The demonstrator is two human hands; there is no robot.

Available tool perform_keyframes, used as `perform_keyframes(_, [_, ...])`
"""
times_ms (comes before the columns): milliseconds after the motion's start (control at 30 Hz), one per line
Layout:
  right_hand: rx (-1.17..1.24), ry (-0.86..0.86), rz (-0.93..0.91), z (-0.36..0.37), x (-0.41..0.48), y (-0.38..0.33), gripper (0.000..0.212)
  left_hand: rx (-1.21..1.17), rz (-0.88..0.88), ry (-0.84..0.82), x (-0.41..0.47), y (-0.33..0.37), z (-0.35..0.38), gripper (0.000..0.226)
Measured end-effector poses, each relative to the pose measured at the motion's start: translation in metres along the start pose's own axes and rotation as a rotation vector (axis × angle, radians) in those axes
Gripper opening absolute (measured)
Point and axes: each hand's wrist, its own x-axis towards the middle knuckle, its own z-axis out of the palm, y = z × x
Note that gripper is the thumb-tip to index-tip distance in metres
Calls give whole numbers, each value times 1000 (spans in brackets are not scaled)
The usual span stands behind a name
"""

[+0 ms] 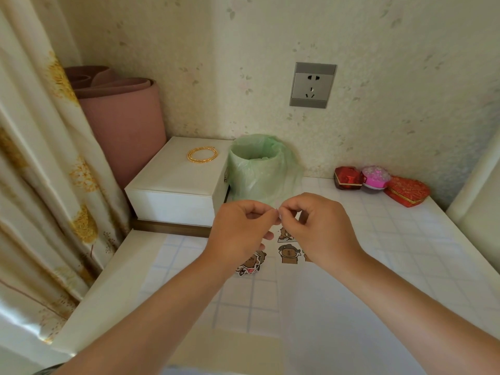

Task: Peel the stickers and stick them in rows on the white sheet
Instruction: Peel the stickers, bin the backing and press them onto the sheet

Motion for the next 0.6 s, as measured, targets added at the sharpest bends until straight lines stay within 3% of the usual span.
perform_keyframes(200, [196, -42, 182, 0, 2, -3, 23, 93, 42, -22, 6, -3, -1, 16])
perform_keyframes(467, [266, -58, 202, 0, 3, -2, 12, 192, 130, -149, 16, -9, -8, 14])
perform_keyframes(600, [254, -27, 267, 2, 3, -1, 14, 455, 222, -81, 22, -12, -18, 14])
